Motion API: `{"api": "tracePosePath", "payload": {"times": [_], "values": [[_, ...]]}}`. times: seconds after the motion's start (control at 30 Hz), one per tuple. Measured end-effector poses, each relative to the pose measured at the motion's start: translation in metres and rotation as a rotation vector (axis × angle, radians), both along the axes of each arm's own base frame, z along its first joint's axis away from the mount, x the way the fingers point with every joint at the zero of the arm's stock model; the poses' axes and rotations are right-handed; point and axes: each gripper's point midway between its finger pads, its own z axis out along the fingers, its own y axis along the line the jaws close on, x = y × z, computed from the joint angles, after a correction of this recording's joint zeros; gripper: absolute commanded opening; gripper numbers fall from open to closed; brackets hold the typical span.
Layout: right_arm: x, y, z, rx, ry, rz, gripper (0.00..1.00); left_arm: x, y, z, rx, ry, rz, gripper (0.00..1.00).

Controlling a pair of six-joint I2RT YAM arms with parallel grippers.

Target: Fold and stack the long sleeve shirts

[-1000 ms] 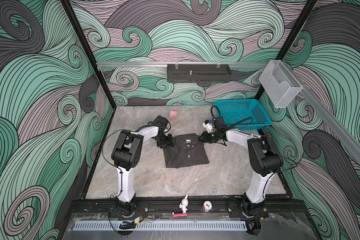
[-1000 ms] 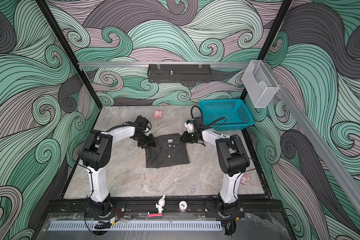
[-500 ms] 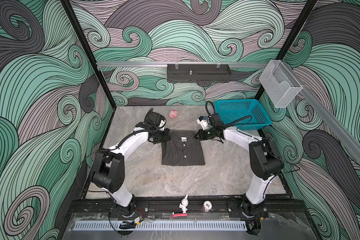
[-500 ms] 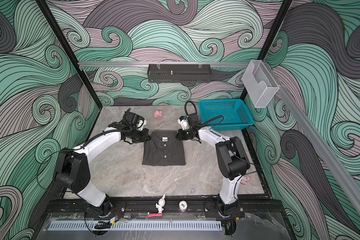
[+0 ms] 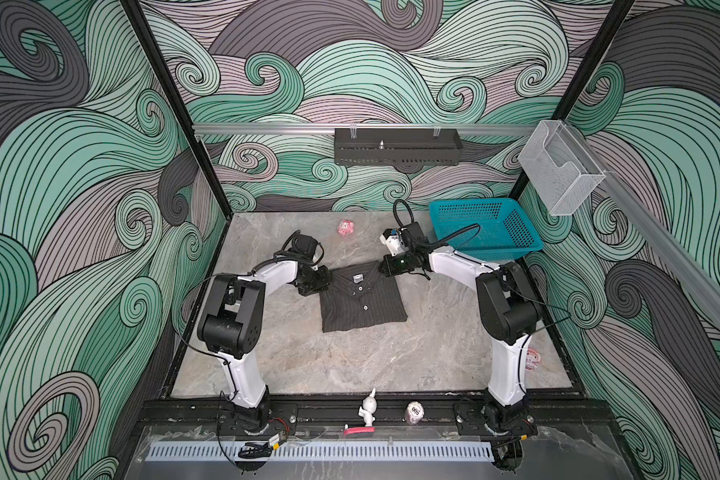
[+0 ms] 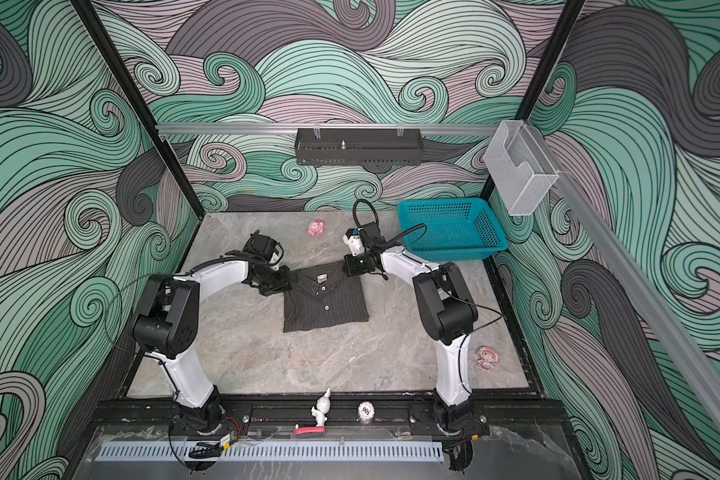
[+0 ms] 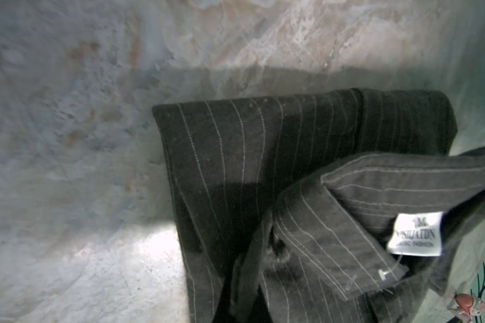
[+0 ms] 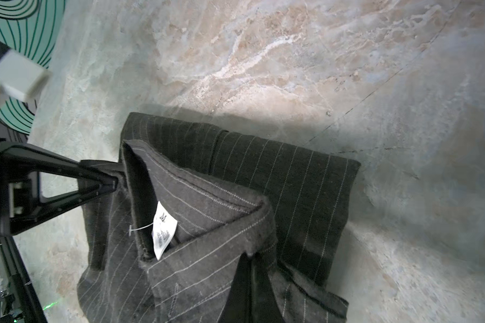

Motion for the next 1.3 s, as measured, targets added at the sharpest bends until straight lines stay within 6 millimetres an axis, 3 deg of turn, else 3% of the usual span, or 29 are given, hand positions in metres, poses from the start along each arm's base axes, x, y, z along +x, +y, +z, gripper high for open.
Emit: {"api": "tracePosePath", "payload": {"times": [0.17,0.3,0.37,0.43,0.47,0.53,0.63,0.77,0.83,0.9,0.97,1.07,1.17,1.3], "values": [[0.009,0.008,-0.007,-0.030,-0.025,0.011,0.00,-0.005,0.011,-0.006,0.030,-0.006,0.021,0.01],[0.014,0.014,-0.015,-0.056,-0.035,0.014,0.00,-0.002,0.019,-0.007,0.069,-0.017,0.027,0.31],[0.014,0.016,-0.021,-0.071,-0.036,0.013,0.14,0.001,0.027,-0.006,0.106,-0.022,0.040,0.43],[0.013,0.014,-0.025,-0.085,-0.034,0.008,0.40,0.004,0.035,-0.006,0.143,-0.027,0.054,0.48],[0.013,0.012,-0.024,-0.092,-0.040,0.002,0.47,0.004,0.039,-0.004,0.160,-0.028,0.061,0.49],[0.010,0.007,-0.021,-0.108,-0.054,-0.006,0.55,0.002,0.046,0.000,0.193,-0.029,0.073,0.49],[0.000,-0.005,-0.004,-0.124,-0.080,-0.024,0.60,-0.004,0.053,0.025,0.212,-0.063,0.089,0.48],[-0.015,-0.022,0.047,-0.099,-0.159,-0.072,0.61,-0.013,0.037,0.086,0.190,-0.190,0.077,0.47],[-0.023,-0.032,0.070,-0.081,-0.201,-0.100,0.61,-0.019,0.005,0.110,0.166,-0.247,0.025,0.50],[-0.034,-0.042,0.084,-0.068,-0.225,-0.125,0.61,-0.027,-0.033,0.119,0.140,-0.270,-0.030,0.63],[-0.047,-0.055,0.088,-0.070,-0.231,-0.150,0.60,-0.040,-0.072,0.109,0.121,-0.241,-0.081,0.71],[-0.063,-0.071,0.084,-0.087,-0.219,-0.175,0.60,-0.053,-0.108,0.069,0.145,-0.153,-0.118,0.78],[-0.074,-0.086,0.083,-0.102,-0.212,-0.197,0.60,-0.052,-0.120,0.025,0.217,-0.069,-0.106,0.79],[-0.086,-0.098,0.092,-0.101,-0.221,-0.212,0.60,-0.042,-0.114,-0.021,0.331,-0.008,-0.063,0.79]]}}
